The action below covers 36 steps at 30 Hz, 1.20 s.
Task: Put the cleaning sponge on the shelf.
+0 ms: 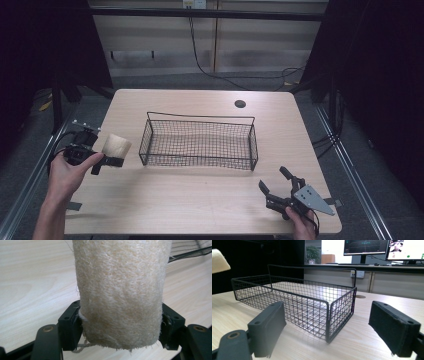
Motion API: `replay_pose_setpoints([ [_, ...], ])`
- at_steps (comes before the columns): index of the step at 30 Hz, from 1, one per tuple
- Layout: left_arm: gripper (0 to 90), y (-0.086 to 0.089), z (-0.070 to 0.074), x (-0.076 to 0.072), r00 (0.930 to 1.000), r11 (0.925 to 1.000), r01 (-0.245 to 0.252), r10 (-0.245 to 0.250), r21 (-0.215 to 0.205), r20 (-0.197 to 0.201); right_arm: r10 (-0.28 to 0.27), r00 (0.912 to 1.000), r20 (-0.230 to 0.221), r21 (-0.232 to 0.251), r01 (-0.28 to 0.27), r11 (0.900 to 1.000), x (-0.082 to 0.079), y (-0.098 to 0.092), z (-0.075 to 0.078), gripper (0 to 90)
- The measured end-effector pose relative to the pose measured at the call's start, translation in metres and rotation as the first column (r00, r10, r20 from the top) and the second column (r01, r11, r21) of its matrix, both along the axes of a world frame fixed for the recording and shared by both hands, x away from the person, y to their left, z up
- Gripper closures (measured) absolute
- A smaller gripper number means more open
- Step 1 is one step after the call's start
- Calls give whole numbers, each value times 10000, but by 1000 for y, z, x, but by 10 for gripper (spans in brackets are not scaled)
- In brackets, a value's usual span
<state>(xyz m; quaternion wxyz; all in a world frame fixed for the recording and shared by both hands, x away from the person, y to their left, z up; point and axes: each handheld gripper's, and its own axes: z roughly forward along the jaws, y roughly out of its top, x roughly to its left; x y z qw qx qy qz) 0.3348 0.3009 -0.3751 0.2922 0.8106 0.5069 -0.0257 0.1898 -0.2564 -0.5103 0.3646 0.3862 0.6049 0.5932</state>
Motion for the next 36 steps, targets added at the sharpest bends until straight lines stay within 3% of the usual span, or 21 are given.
replay_pose_setpoints([
  [5, 324, -2, 8, -2, 9997, 9995, -174, 179, -282, 168, -8, 10000, -12, 1, 8, 10000, 0, 0, 0, 132],
  [8, 324, -6, 13, -3, 9997, 9999, -51, 49, 94, 243, -23, 10000, 3, 34, 23, 10000, 0, 0, 0, 132],
  [12, 323, -8, 22, -4, 9990, 9993, 3, 13, -363, 444, -41, 10000, 7, 23, 41, 10000, 0, 0, 0, 132],
  [16, 324, -18, 27, 0, 9984, 9984, 220, -192, -522, 536, -71, 10000, 7, 39, 71, 10000, 0, 0, 0, 132],
  [23, 324, -35, 30, 13, 9985, 9945, 508, -488, -911, 234, -61, 10000, 10, 9, 61, 10000, 0, 0, 0, 132],
  [30, 324, -48, 31, 23, 9979, 9954, 643, -641, -711, 48, -33, 10000, 1, 16, 33, 10000, 0, 0, 0, 132],
  [31, 324, -48, 32, 26, 9963, 9944, 855, -858, -615, -17, -43, 10000, 7, -17, 43, 10000, 0, -1, 0, 132],
  [32, 324, -52, 31, 27, 9982, 9952, 589, -595, -782, -59, -53, 10000, 16, 24, 53, 10000, 0, 0, 0, 132],
  [33, 324, -52, 32, 29, 9966, 9948, 813, -819, -615, -81, -18, 10000, 19, 45, 18, 10000, 0, 0, 0, 132],
  [36, 324, -58, 32, 33, 9971, 9962, 728, -737, -475, -166, -24, 10000, 8, 22, 24, 10000, 0, 0, 0, 131],
])
